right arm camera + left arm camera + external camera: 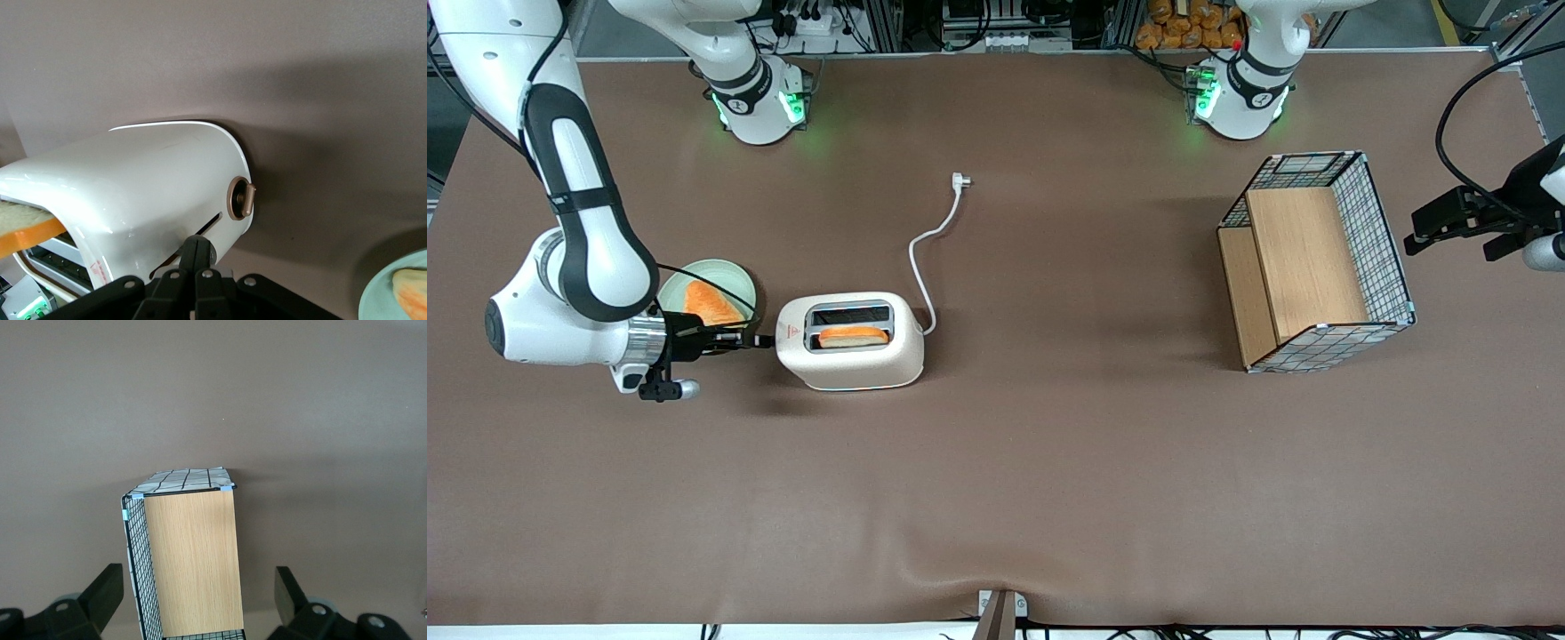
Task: Press toaster button with right arm
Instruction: 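Push the closed right gripper down on the toaster lever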
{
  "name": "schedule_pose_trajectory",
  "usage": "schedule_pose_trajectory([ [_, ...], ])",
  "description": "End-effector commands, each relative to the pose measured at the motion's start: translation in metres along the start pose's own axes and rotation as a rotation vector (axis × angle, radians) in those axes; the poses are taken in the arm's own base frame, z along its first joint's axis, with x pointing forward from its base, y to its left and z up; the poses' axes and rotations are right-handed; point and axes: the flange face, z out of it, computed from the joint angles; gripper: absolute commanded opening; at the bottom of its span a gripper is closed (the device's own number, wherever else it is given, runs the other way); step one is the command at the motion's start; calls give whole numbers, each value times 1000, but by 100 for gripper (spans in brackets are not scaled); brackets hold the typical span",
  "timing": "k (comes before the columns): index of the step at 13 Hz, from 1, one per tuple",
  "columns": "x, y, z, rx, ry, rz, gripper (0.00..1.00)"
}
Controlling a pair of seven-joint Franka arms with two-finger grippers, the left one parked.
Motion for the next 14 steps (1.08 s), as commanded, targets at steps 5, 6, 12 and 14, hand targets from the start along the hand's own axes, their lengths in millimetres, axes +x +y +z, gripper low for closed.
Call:
schedule_pose_trajectory([
  [5, -5, 14, 23, -7, 32, -35, 0],
  [6, -4, 17, 26, -10, 31, -37, 0],
  [12, -3, 18, 40, -31, 43, -37, 0],
  [14, -2, 22, 44, -34, 44, -35, 0],
])
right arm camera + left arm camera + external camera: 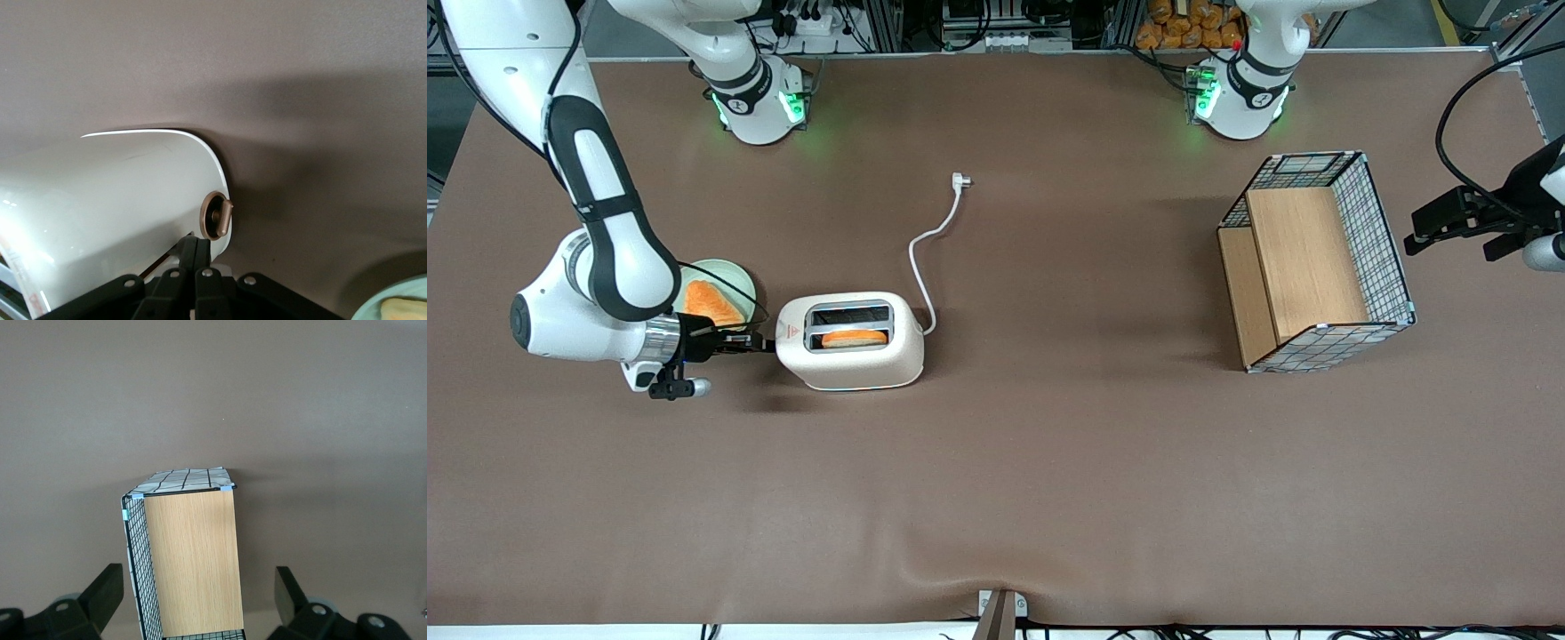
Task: Press toaster button with right arm
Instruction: 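Hold the toaster lever pressed down with the right gripper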
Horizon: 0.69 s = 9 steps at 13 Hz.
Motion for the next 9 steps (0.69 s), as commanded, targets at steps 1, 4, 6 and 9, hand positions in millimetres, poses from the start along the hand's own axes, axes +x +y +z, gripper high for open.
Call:
schedule_pose_trajectory([
  [1, -1, 9, 20, 1, 6, -13, 0],
  [4, -2, 6, 26, -11, 15, -23, 0],
  [6, -2, 9, 30, -13, 13, -18, 0],
  [9, -2, 5, 37, -23, 19, -26, 0],
])
